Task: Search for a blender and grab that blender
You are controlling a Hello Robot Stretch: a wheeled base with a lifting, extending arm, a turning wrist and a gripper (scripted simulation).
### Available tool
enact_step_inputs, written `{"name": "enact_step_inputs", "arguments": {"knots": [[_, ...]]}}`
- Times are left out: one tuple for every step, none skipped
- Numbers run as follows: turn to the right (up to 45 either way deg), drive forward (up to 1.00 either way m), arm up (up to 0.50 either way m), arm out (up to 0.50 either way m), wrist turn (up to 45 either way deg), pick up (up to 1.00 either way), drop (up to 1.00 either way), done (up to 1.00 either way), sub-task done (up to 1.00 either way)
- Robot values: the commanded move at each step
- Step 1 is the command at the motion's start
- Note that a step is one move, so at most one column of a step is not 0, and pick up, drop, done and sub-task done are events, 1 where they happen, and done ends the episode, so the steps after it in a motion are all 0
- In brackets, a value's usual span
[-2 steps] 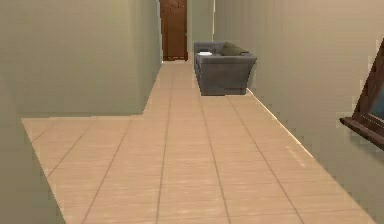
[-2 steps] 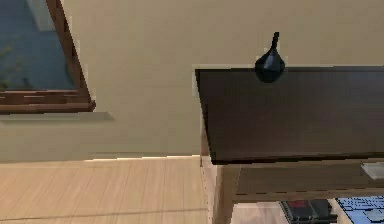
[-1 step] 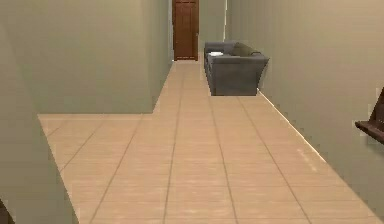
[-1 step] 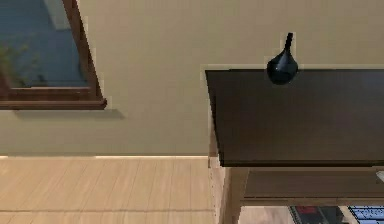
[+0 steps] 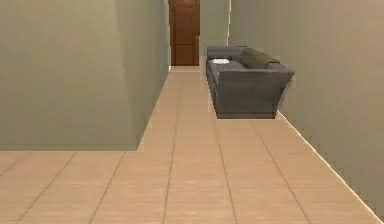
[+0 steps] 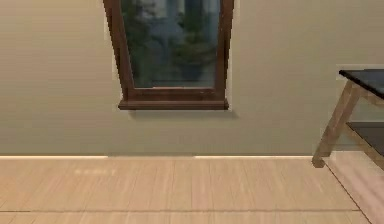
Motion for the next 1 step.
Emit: {"name": "enact_step_inputs", "arguments": {"knots": [[-3.0, 0.00, 0.00, 0.00, 0.0, 0.00, 0.00, 0.00, 0.00]]}}
